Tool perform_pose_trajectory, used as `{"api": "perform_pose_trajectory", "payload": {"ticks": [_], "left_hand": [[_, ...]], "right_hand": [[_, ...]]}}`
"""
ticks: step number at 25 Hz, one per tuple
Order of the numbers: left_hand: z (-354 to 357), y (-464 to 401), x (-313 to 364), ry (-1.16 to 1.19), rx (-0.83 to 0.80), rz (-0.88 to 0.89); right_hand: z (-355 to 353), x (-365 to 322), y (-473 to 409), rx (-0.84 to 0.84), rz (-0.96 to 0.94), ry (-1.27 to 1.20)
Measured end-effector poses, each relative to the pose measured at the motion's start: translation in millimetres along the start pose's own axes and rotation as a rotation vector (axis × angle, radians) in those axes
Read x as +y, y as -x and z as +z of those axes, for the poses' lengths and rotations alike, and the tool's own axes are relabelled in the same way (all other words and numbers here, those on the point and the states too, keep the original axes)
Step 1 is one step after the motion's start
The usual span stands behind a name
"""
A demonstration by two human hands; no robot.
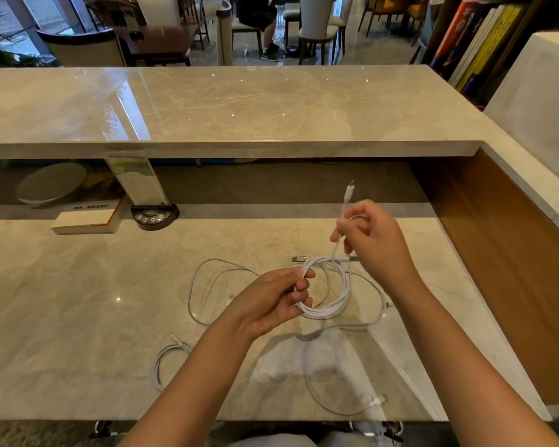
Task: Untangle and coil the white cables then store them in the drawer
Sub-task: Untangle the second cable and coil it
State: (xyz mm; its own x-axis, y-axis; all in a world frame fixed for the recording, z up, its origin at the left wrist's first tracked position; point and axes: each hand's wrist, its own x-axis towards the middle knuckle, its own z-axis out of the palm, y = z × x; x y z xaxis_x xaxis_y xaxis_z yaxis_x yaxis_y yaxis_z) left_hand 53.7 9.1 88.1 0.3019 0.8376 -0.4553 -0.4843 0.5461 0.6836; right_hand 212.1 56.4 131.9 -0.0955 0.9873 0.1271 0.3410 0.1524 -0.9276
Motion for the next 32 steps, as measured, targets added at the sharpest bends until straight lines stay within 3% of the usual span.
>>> {"api": "perform_pose_trajectory", "payload": {"ticks": [3,7,9,11,15,17,19,21,23,26,29,32], "left_hand": [[2,1,5,-0.042,-0.044,0.001],[-3,2,8,-0.158,-0.136,-0.064],[-5,1,11,-0.233,-0.158,-0.066],[-5,-2,11,-0.233,-0.081,-0.017],[-9,-3,-8,-0.052,0.171,0.106],[-11,-2,-16,-0.048,0.210,0.166],[-13,-1,-16,-0.228,0.239,0.229],[-12,0,-10,-0.464,0.248,0.306],[-11,2,-5,-0.597,0.241,0.367],[-10,4,-5,-0.620,0.246,0.381],[-10,4,-9,-0.623,0.256,0.428],[-12,3,-9,-0.539,0.236,0.293]], "right_hand": [[-5,5,-3,0.048,0.175,-0.015],[-3,12,1,-0.224,0.257,0.112],[-5,15,1,-0.261,0.264,0.091],[-1,20,4,-0.187,0.265,0.025],[12,31,15,0.113,0.249,-0.027],[11,34,17,0.132,0.237,-0.012],[9,36,13,-0.010,0.224,0.151],[6,34,8,-0.268,0.210,0.421],[2,28,4,-0.498,0.213,0.531],[-9,22,3,-0.706,0.270,0.348],[-16,28,3,-0.798,0.308,0.211],[-18,35,2,-0.853,0.292,0.194]]}}
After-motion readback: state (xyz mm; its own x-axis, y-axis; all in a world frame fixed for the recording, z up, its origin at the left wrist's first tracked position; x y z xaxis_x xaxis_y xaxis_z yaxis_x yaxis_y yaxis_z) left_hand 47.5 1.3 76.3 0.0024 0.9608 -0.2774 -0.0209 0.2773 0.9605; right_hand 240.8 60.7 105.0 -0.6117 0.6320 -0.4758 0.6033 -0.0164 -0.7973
